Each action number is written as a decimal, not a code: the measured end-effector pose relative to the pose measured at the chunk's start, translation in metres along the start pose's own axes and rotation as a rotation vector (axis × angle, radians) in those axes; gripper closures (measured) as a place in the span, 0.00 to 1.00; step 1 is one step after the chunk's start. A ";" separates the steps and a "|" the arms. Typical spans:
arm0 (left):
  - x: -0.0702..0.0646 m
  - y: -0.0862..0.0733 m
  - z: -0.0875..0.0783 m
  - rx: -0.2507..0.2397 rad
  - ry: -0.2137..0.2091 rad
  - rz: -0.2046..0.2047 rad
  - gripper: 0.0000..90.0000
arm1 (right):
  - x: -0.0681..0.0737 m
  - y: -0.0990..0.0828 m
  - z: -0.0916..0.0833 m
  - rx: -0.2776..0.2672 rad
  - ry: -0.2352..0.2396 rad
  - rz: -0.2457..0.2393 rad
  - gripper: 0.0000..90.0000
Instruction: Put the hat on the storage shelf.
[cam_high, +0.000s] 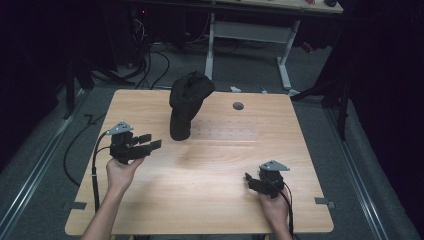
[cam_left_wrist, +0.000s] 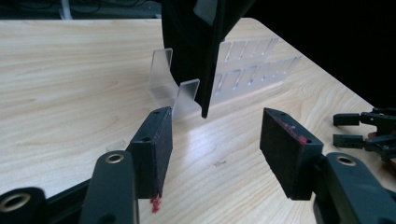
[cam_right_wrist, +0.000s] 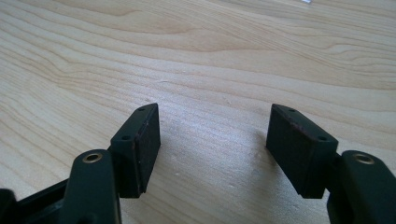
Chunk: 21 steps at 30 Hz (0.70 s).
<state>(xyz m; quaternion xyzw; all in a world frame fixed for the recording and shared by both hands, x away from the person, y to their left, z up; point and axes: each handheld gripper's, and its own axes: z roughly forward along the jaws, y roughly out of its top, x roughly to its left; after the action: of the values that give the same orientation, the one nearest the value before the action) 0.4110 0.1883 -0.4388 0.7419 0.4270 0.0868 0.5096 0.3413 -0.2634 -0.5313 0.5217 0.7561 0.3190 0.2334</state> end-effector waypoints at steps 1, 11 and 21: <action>0.000 -0.001 0.000 0.006 0.003 -0.003 0.46 | 0.000 0.000 0.000 0.000 0.000 0.000 0.39; -0.003 -0.022 -0.002 0.025 0.022 -0.009 0.48 | 0.000 0.000 0.000 0.000 0.000 0.000 0.39; -0.008 -0.042 0.004 0.050 0.055 0.001 0.45 | 0.000 0.000 0.000 0.000 0.000 0.000 0.39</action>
<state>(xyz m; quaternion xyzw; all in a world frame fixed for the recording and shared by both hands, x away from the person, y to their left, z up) 0.3851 0.1843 -0.4732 0.7520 0.4422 0.0967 0.4792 0.3413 -0.2633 -0.5313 0.5218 0.7560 0.3190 0.2334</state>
